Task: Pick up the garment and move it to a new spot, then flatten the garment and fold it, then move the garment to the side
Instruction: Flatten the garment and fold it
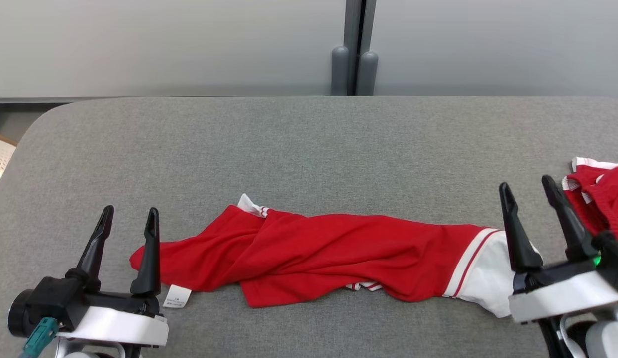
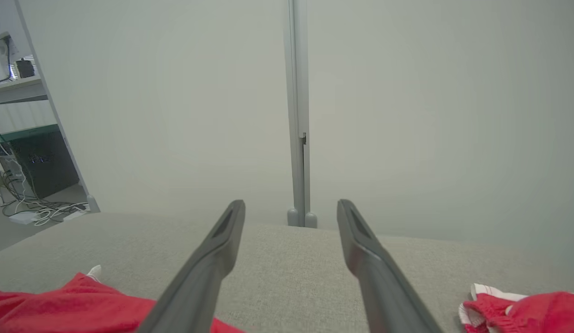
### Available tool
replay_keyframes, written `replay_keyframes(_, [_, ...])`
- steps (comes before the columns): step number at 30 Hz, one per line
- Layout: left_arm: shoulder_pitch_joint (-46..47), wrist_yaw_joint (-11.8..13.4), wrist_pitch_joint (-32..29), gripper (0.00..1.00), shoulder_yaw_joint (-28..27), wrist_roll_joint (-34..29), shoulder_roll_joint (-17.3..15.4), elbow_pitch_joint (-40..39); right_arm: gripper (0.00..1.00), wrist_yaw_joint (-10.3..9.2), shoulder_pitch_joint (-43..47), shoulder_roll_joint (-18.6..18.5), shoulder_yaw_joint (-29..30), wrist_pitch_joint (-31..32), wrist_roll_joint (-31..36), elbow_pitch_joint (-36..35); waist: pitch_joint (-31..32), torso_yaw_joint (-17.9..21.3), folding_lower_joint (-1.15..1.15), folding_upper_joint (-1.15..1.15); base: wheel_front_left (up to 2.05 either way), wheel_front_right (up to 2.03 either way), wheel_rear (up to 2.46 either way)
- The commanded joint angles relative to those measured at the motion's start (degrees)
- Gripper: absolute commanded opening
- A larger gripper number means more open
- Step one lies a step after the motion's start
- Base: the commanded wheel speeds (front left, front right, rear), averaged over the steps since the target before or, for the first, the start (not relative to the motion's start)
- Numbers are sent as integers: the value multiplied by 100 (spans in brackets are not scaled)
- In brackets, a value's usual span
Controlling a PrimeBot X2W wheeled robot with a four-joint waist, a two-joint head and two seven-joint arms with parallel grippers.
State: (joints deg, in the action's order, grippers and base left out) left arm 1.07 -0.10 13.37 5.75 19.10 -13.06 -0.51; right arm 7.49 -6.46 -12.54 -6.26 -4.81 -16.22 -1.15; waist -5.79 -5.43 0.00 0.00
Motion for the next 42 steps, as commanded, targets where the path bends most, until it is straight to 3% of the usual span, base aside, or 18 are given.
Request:
replay_keyframes(1, [-85,11,-25,100,4,-13,-37,-20,100,-1,300,90,74,110,74,-133,100,92,0,0,0,0,0])
replay_keyframes(7, [-253,46,-112,100,26,43,-59,-55,100,-1,954,323,215,284,178,-533,191,192,0,0,0,0,0])
replay_keyframes(16, [-313,97,-207,100,47,68,-107,-91,100,-1,1103,454,326,363,226,-733,211,211,0,0,0,0,0])
replay_keyframes(24, [-318,119,-256,100,86,97,-123,-125,100,-1,1077,387,339,385,186,-683,223,186,0,0,0,0,0])
replay_keyframes(30, [-96,73,-324,100,193,112,-105,-172,100,-1,788,194,361,479,84,-489,-4,-95,0,0,0,0,0])
replay_keyframes(36, [172,-30,-240,100,301,155,-8,-57,100,-1,-57,-248,-186,847,-81,62,-376,-569,0,0,0,0,0])
replay_keyframes(42, [472,-164,-87,100,458,212,148,214,100,-1,-1033,-747,-1446,1277,-595,848,-653,-1039,0,0,0,0,0])
